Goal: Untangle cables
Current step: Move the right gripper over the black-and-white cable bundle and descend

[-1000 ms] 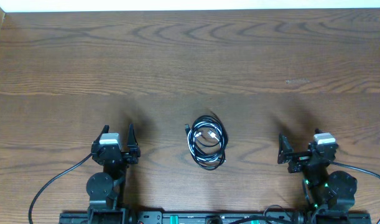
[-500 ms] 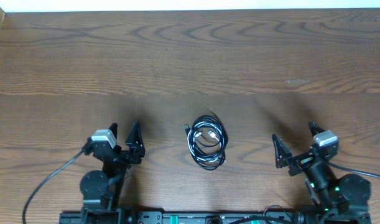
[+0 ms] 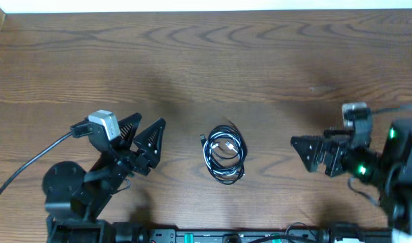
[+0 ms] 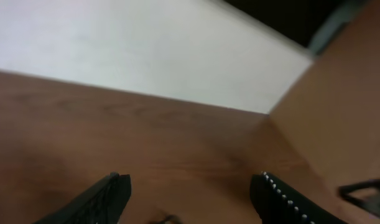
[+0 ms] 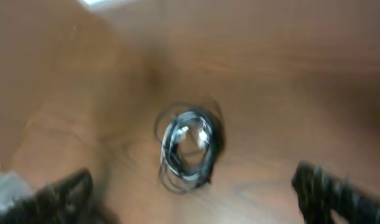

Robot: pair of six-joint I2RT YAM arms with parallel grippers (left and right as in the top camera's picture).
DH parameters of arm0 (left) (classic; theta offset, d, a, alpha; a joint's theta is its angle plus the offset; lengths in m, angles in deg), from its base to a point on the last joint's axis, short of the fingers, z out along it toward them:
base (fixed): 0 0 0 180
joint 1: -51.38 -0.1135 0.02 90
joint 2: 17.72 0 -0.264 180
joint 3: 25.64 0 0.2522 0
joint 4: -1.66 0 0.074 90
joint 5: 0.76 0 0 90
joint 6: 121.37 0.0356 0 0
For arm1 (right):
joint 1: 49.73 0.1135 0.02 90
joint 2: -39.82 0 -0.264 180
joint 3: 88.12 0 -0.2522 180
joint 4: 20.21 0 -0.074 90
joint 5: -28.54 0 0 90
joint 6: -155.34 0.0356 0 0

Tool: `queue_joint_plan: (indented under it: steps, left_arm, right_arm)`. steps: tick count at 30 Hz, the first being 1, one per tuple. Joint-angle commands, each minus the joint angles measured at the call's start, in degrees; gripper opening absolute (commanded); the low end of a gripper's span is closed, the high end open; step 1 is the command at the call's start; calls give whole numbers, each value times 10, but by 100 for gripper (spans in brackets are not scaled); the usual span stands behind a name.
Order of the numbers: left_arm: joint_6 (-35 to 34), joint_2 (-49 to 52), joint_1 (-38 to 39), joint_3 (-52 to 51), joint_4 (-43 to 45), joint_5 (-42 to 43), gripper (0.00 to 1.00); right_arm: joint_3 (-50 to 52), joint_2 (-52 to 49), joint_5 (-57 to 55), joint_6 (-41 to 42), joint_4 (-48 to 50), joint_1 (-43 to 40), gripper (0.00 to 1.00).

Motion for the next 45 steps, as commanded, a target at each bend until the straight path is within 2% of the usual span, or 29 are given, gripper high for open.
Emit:
queue_joint_plan:
  steps: [1, 4, 7, 12, 15, 20, 26, 29, 33, 37, 43, 45]
  left_arm:
    - [-37, -3, 2, 17, -4, 62, 67]
    - [-47, -3, 2, 16, -11, 106, 68]
    - [-36, -3, 2, 16, -45, 111, 68]
    - [8, 14, 2, 16, -164, 108, 68]
    - [43, 57, 2, 17, -255, 106, 67]
    - [94, 132, 2, 33, -342, 104, 68]
    - [133, 178, 7, 122, -433, 52, 68]
    - [160, 184, 28, 200, -504, 42, 67]
    - [159, 184, 46, 245, -534, 23, 67]
    - [152, 184, 49, 249, -546, 15, 67]
    - [152, 184, 49, 249, -557, 13, 66]
    - [153, 184, 49, 249, -557, 13, 67]
  right_arm:
    - [-77, -71, 17, 3, -47, 5, 99]
    - [-92, -108, 42, 38, -60, 6, 99]
    - [-77, -146, 47, 31, -75, 7, 99]
    - [-73, -189, 36, -38, -116, 32, 99]
    - [-73, -215, -16, -39, -136, 70, 99]
    - [-73, -259, -104, -16, -149, 174, 99]
    - [-63, -311, -263, 103, -56, 289, 99]
    - [-56, -351, -290, 135, 29, 329, 99]
    - [-56, -392, -297, 189, 102, 345, 99]
    - [-56, -438, -355, 253, 145, 353, 99]
    - [-56, -506, -354, 255, 160, 356, 99]
    - [-56, -526, -354, 253, 157, 357, 93]
